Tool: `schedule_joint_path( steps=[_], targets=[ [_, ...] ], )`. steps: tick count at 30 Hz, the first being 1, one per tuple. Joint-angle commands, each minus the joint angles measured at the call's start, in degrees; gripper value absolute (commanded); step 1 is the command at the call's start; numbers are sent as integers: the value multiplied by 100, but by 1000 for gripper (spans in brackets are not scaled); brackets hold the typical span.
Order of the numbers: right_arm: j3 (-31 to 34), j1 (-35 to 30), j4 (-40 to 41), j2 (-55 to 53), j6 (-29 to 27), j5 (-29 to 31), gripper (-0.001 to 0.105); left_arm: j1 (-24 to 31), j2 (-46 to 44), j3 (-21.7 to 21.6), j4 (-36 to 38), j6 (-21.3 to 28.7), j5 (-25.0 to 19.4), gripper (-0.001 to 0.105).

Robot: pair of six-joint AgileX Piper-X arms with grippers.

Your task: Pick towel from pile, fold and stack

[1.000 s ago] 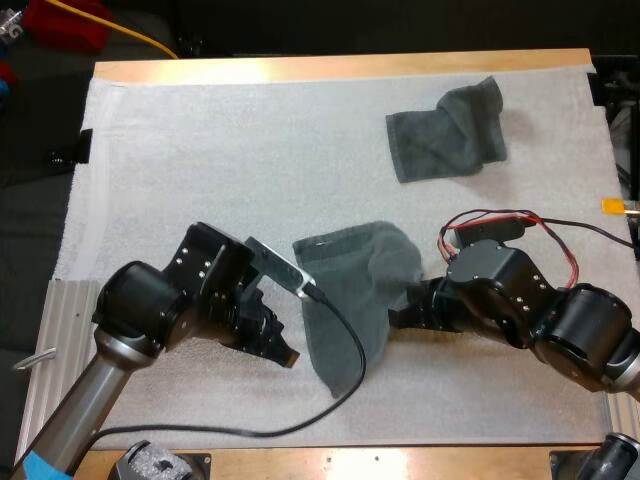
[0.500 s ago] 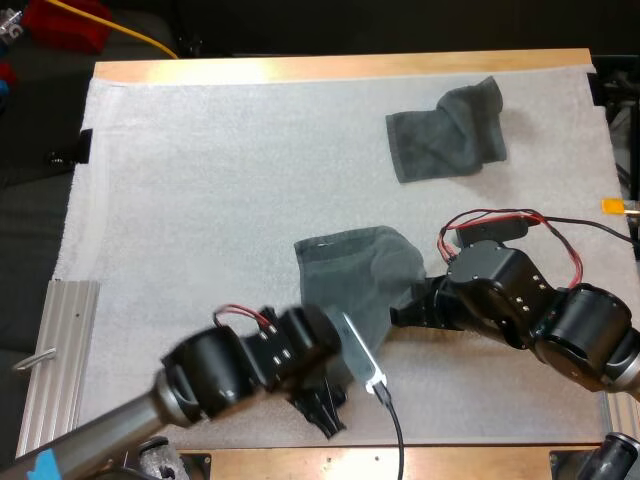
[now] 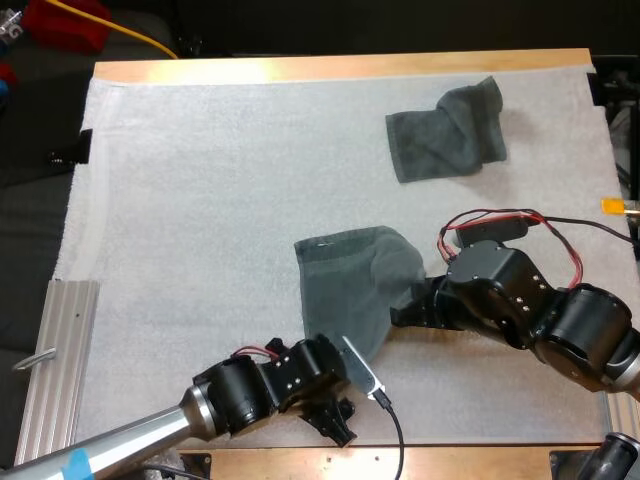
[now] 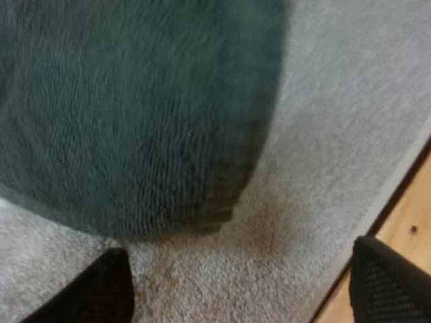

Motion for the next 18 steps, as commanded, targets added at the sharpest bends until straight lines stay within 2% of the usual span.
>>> schedule_joint_path(
  steps=[1,6,10,12,18],
  targets=[
    [-64,13,5,-44,-62,87,0,-16,-23,117,-338,-138,41,64],
    [-64,13,5,-44,-62,87,0,-30,-23,518,-1090,-276,180,64],
    [-64,13,5,-44,-62,87,0,-30,-23,719,-1334,-319,-335,64],
    [-64,13,5,-44,-32,87,0,-30,16,785,-1420,-319,-449,64],
    [-64,13,5,-44,-18,87,0,-30,569,846,-1711,-319,-272,64]
  ],
)
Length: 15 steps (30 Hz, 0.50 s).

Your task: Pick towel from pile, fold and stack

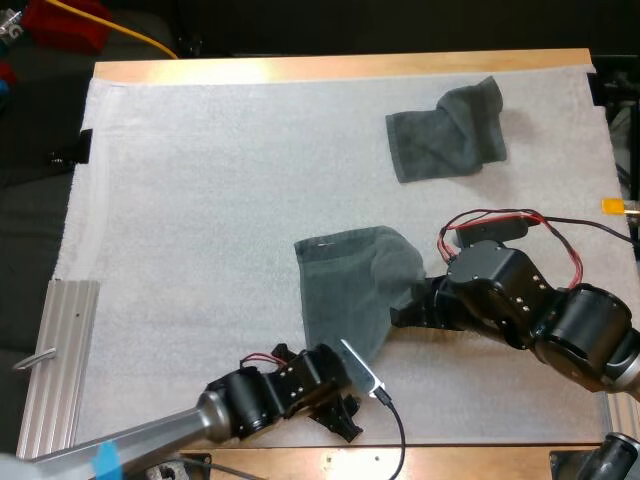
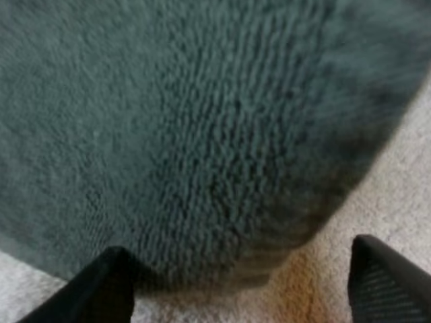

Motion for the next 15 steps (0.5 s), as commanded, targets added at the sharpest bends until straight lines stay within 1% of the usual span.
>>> schedule_joint_path(
  steps=[1,4,9,11,13,15],
  targets=[
    [-64,13,5,-44,-18,87,0,-30,130,18,-77,-63,-34,64],
    [-64,13,5,-44,1,87,0,-30,392,18,-86,-63,-104,64],
    [-64,13,5,-44,0,87,0,-30,510,18,-86,-63,-121,63],
    [-64,13,5,-44,0,87,0,-30,510,18,-100,-63,-191,59],
    [-64,13,5,-44,0,87,0,-30,510,18,-100,-63,-278,47],
    [-64,13,5,-44,0,87,0,-30,510,18,-100,-63,-313,38]
  ],
)
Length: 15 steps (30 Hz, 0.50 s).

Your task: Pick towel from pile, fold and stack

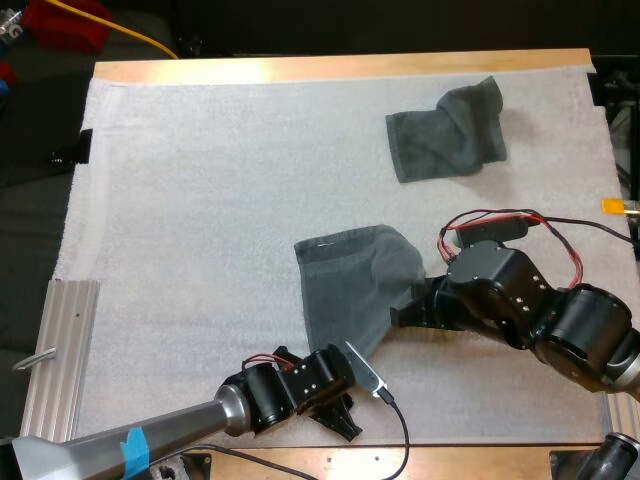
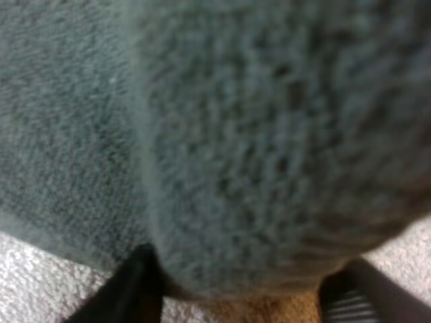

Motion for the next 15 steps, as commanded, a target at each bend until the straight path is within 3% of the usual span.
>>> schedule_joint_path(
  steps=[1,5,10,15],
  targets=[
    [-64,13,5,-44,0,87,0,-30,-12,3,-56,-63,-147,35],
    [-64,13,5,-44,0,87,0,-30,-12,-29,-22,-63,-226,24],
    [-64,13,5,-44,0,87,0,-30,-12,-258,216,81,-411,1],
    [-64,13,5,-44,0,87,0,-30,-148,-603,772,595,-815,0]
  ],
)
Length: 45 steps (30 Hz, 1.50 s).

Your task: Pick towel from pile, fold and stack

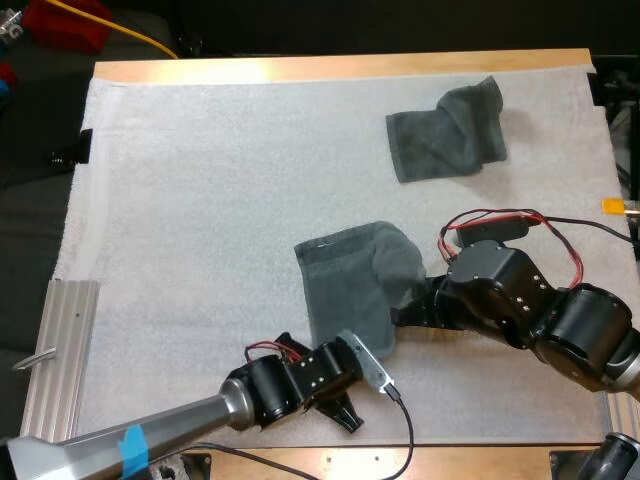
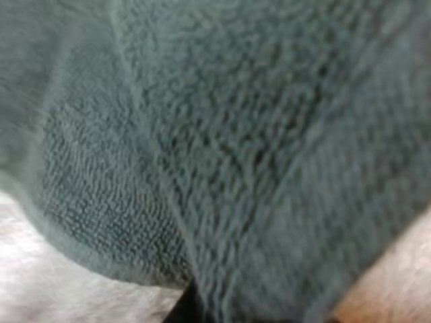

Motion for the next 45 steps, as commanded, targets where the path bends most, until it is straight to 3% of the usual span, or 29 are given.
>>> schedule_joint_path(
  steps=[1,11,22,28,34,39,45],
  targets=[
    [-64,13,5,-44,0,87,0,-30,-143,-126,259,162,-312,0],
    [-64,13,5,-44,-160,306,0,3,-1036,-754,1433,476,-460,0],
    [-153,157,432,-283,-310,220,0,22,-1524,-2169,2862,965,-466,0],
    [-208,360,772,-605,-196,259,0,22,-1524,-2648,3544,1168,-258,0],
    [-427,721,1494,-696,-71,348,0,22,-1535,-2983,4037,1196,104,0],
    [-754,1013,2242,-710,145,602,0,22,-1535,-2998,4208,1298,600,0],
    [-775,1084,2815,-628,220,563,0,22,-1535,-2998,4208,1298,409,0]
  ],
)
